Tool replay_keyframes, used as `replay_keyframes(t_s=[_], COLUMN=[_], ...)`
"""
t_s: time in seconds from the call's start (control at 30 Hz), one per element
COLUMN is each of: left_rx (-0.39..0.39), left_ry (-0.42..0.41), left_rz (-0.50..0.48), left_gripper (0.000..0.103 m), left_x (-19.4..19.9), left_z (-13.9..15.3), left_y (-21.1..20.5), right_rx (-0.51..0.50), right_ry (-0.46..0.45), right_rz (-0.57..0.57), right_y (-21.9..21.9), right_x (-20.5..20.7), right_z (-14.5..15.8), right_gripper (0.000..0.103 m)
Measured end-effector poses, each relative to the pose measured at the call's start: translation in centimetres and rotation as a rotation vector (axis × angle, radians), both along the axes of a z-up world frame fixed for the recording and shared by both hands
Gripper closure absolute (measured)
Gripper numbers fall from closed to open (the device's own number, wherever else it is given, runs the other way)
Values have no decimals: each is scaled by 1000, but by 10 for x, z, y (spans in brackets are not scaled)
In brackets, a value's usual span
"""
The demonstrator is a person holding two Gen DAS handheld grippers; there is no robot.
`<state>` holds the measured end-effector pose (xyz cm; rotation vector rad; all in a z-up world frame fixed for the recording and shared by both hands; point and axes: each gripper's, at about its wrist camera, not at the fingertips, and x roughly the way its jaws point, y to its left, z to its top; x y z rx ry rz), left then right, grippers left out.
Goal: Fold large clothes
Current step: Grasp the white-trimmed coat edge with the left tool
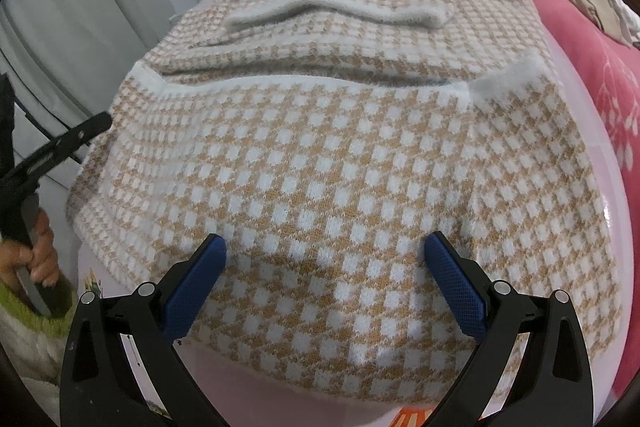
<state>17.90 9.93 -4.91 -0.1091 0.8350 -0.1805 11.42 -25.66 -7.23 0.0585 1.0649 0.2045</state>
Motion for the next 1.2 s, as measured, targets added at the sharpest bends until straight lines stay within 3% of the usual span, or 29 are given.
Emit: replay_keyframes(t_s=[0.17, 0.2, 0.33, 0.43, 0.53, 0.87, 1.13, 1.2], left_rx=[-28, -37, -98, -54, -7, 17, -112, -162], left_ry=[33, 34, 23, 26, 54, 162, 198, 175], left_rz=[-25, -35, -130, -182, -164, -110, -91, -121], left_gripper=[83, 83, 84, 84, 84, 83, 80, 75], left_x=[20, 20, 8, 6, 14, 48, 55, 51], left_z=[-3, -3, 7, 7, 0, -14, -18, -12], left_y=[4, 3, -5, -16, -18, -12, 3, 5], right_rx=[-4, -5, -10, -17, -17, -20, -20, -19], right_ry=[6, 7, 11, 12, 13, 14, 12, 11], right_rz=[1, 0, -3, -3, -1, 3, 6, 7], right_y=[2, 3, 5, 8, 8, 7, 6, 6], right_x=[3, 3, 6, 9, 9, 9, 8, 8], right_z=[0, 0, -1, -1, -2, -3, -4, -4], right_gripper=[8, 8, 8, 8, 8, 8, 8, 8])
